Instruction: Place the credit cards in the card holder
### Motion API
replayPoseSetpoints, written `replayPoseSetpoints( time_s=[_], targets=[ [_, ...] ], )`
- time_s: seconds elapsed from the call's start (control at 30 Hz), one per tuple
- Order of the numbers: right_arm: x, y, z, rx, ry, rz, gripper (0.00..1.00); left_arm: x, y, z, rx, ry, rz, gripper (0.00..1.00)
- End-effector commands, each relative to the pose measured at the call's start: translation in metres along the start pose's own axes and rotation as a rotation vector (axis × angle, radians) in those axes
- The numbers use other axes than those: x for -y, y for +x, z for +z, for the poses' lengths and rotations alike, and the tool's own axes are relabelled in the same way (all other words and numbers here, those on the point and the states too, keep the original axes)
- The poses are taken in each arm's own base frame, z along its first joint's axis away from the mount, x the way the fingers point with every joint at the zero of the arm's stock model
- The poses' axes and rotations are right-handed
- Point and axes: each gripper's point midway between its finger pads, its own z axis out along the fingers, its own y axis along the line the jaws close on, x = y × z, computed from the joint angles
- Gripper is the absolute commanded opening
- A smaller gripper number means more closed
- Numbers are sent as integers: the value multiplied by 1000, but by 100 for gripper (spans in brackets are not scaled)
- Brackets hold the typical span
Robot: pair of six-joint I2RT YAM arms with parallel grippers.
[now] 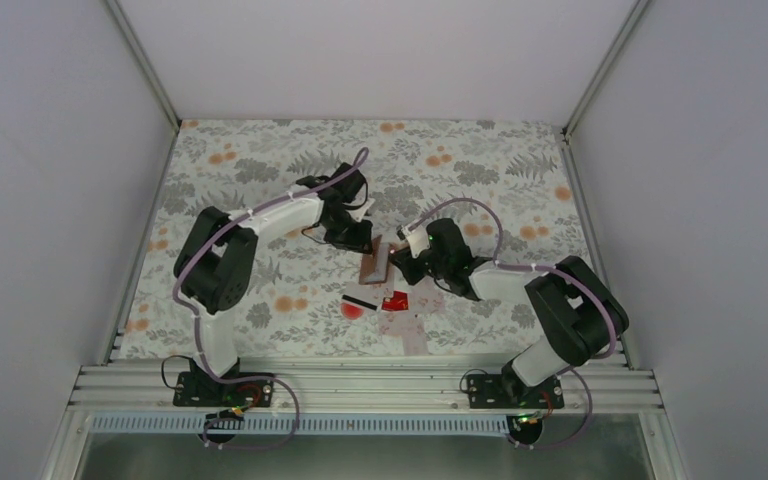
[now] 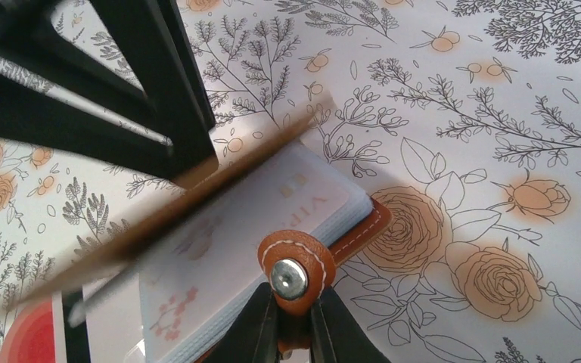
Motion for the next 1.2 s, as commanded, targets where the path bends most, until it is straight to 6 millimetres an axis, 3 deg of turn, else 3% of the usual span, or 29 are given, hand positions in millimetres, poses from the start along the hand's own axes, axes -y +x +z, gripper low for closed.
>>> replayPoseSetpoints(
  time_s=[0.0,0.3,0.4,0.53,0.67,0.8,0.97,1.07,1.17],
  targets=[
    [-8,-10,1,64,-30,-19,6,-2,16,27,-68,40,-8,25],
    [-22,-8,2,49,-110,-84,13,-4,7,50,-98,36,4,26],
    [-27,-4,5,-9,-149,-116,21,-8,6,54,-107,13,7,25],
    [-33,-5,4,-91,-186,-138,39,-16,8,58,-119,-30,8,25],
    [-37,-8,-8,-124,-184,-147,50,-20,9,62,-123,-46,12,25],
    [-41,-28,-33,-77,-160,-156,57,-27,9,63,-122,-77,14,25],
    [-37,-34,-55,-105,-117,-98,60,-34,10,65,-119,-110,26,25],
    [-20,-33,-69,-91,-14,-7,62,-34,10,66,-112,-115,27,25],
    [-3,-25,-70,-109,85,128,53,-35,7,64,-101,-148,37,25]
  ],
)
